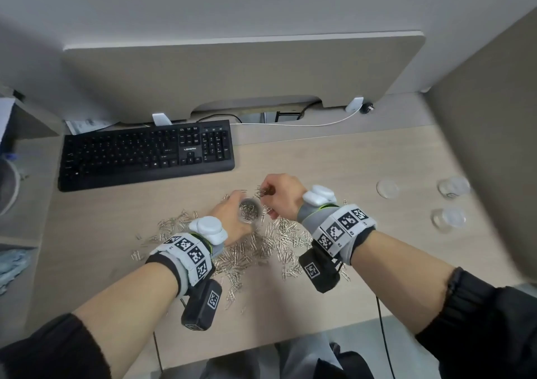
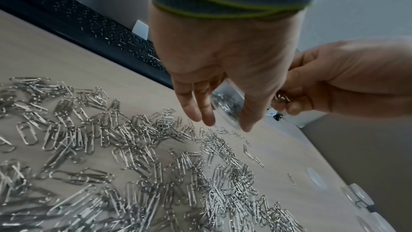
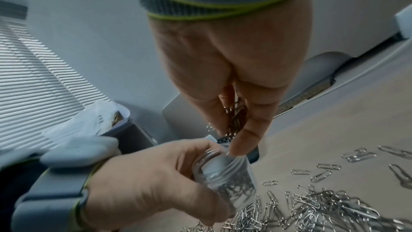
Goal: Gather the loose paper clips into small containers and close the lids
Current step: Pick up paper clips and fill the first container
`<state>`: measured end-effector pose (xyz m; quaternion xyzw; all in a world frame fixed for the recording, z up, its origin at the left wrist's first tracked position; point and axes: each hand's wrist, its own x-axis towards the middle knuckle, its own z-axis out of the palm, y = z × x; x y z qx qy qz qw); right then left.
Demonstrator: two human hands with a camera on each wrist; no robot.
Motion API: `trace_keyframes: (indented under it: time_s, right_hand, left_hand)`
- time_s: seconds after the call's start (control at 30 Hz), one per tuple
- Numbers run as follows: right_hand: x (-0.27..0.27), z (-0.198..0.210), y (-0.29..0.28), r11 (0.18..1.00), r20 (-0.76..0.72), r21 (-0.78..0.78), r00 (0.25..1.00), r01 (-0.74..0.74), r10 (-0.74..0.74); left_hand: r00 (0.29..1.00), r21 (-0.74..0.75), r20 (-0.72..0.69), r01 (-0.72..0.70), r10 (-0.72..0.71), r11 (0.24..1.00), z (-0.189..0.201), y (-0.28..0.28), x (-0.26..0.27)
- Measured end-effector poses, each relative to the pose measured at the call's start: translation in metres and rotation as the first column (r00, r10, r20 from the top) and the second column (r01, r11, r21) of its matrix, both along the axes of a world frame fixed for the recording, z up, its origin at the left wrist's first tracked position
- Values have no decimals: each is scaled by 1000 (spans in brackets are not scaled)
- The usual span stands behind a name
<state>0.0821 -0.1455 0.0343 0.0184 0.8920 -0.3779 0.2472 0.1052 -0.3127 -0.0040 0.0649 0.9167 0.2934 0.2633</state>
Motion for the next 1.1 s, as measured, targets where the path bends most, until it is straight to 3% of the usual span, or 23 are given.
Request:
trace_keyframes:
  time_s: [0.1, 0.23, 0.43, 0.6, 0.7, 0.8, 0.87, 0.93, 1.1]
  right_hand:
    - [0, 6, -5, 990, -77, 108, 992, -93, 102]
    - [1, 11, -7, 980, -113, 110, 978, -165, 177]
    - [-1, 9, -3, 982, -64, -21, 980, -190, 188]
    - [-5, 5, 2, 972, -64, -194, 990, -133, 122]
    - [-17, -7, 17, 967, -37, -248, 997, 53, -64]
    - [-29, -37, 46, 983, 0, -84, 986, 164, -165]
    - [-36, -61, 71, 977, 61, 182, 991, 107, -120]
    - [-39, -79, 89, 911, 151, 411, 984, 28, -99]
    - [-51, -103, 99, 870, 155, 492, 987, -40, -42]
  left_hand:
    - [999, 23, 20, -42, 41, 999, 1, 7, -2]
    - [998, 28, 34, -61, 60, 998, 3, 11, -7]
    - [997, 17, 28, -79, 79, 997, 3, 12, -7]
    - [994, 31, 40, -99, 98, 995, 3, 14, -8]
    - [990, 25, 52, -136, 135, 990, 4, 8, -5]
    - [981, -18, 61, -181, 182, 983, 6, -4, -2]
    - [975, -52, 67, -211, 214, 976, 8, -15, 0]
    - [970, -76, 73, -228, 233, 971, 8, -27, 3]
    - [956, -120, 77, -273, 283, 954, 4, -48, 13]
